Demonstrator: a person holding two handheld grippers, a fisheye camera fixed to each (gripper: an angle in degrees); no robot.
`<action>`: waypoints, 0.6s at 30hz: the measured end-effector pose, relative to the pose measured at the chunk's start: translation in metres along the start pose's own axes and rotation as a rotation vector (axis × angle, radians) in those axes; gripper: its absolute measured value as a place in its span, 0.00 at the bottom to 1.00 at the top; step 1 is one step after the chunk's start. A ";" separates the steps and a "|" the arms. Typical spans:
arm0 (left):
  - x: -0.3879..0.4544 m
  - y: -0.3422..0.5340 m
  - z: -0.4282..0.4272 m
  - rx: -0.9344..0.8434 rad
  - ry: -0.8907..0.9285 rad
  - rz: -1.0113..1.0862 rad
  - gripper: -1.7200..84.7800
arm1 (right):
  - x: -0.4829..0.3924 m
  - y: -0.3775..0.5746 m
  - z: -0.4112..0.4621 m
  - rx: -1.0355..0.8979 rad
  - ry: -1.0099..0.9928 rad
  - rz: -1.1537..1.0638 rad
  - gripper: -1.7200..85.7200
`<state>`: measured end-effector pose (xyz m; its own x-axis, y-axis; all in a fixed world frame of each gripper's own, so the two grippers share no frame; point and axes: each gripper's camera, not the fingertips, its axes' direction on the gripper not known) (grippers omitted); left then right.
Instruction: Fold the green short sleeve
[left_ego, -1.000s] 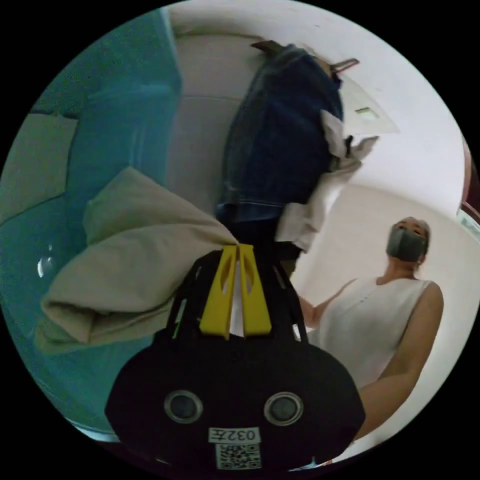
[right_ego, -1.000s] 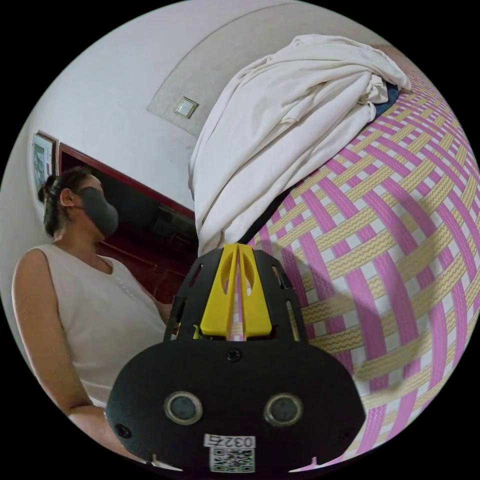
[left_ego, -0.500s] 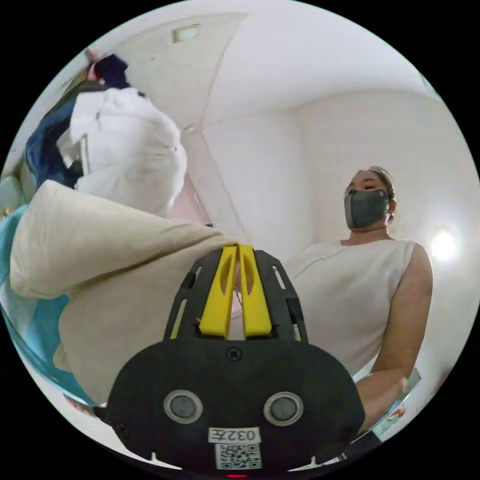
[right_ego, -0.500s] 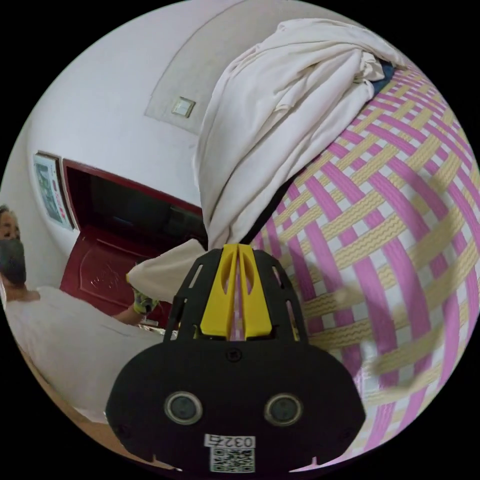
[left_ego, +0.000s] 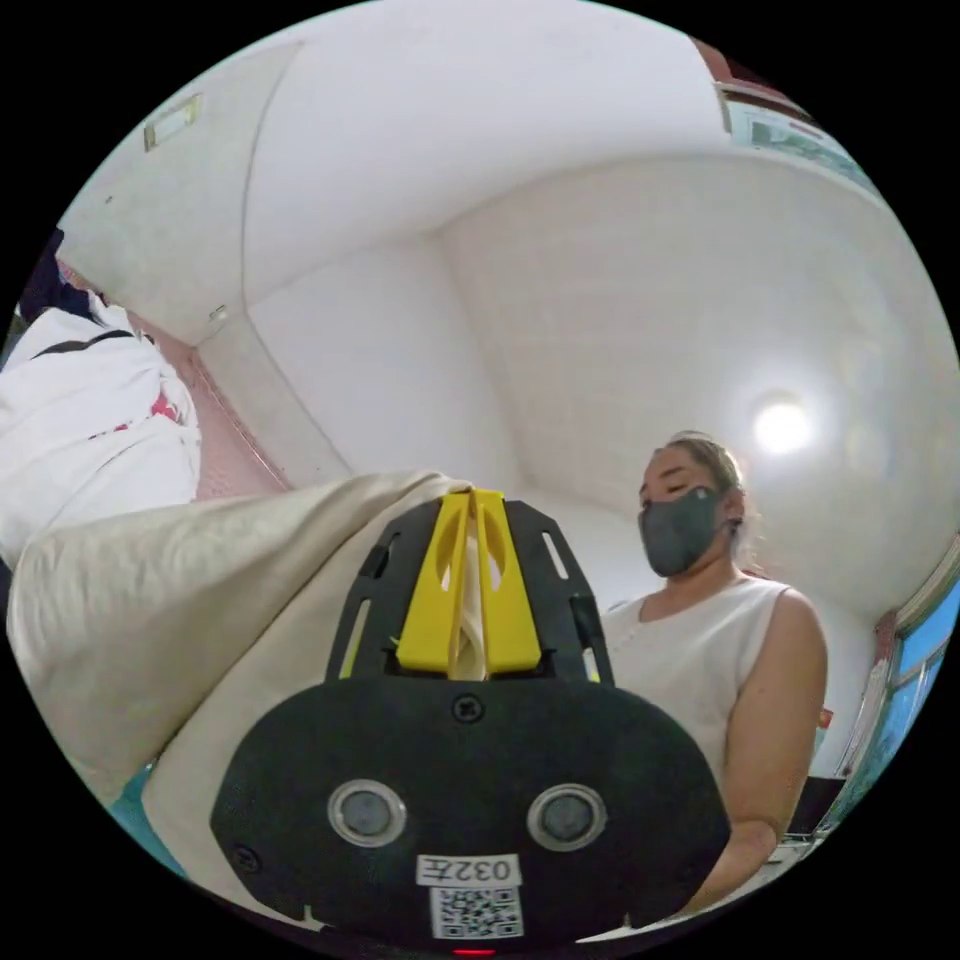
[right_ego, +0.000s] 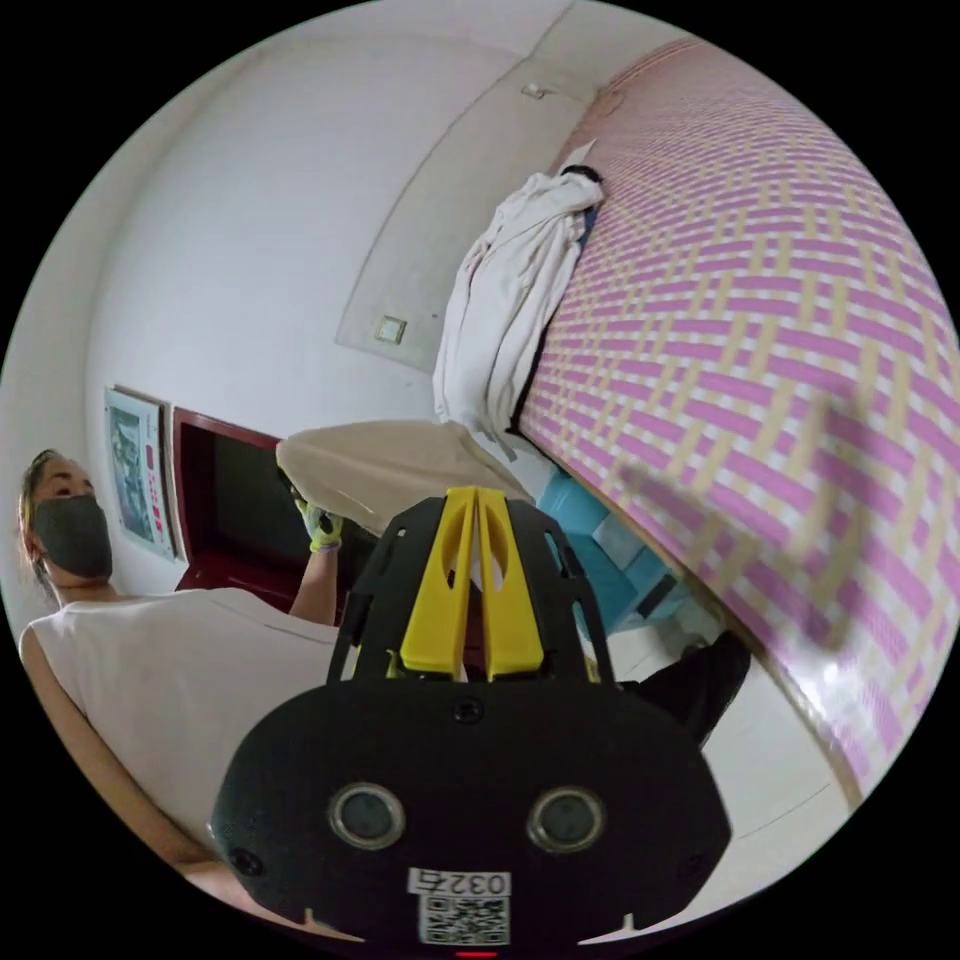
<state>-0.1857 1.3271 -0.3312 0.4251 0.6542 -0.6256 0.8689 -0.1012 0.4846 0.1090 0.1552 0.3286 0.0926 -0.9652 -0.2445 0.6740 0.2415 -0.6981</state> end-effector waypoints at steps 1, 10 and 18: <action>-0.001 -0.008 0.019 -0.028 -0.022 0.029 0.01 | 0.003 0.021 -0.023 0.041 0.008 0.025 0.01; 0.012 -0.088 0.279 -0.156 0.236 0.254 0.01 | 0.006 0.097 -0.168 0.373 0.006 -0.030 0.01; 0.020 0.088 0.579 -1.007 0.480 0.553 0.01 | 0.053 0.129 -0.322 0.564 0.070 -0.067 0.01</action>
<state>0.0467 0.8972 -0.6555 0.3524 0.9358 -0.0046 -0.0678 0.0304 0.9972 -0.0351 0.1679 0.0086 0.0007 -0.9631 -0.2692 0.9654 0.0708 -0.2509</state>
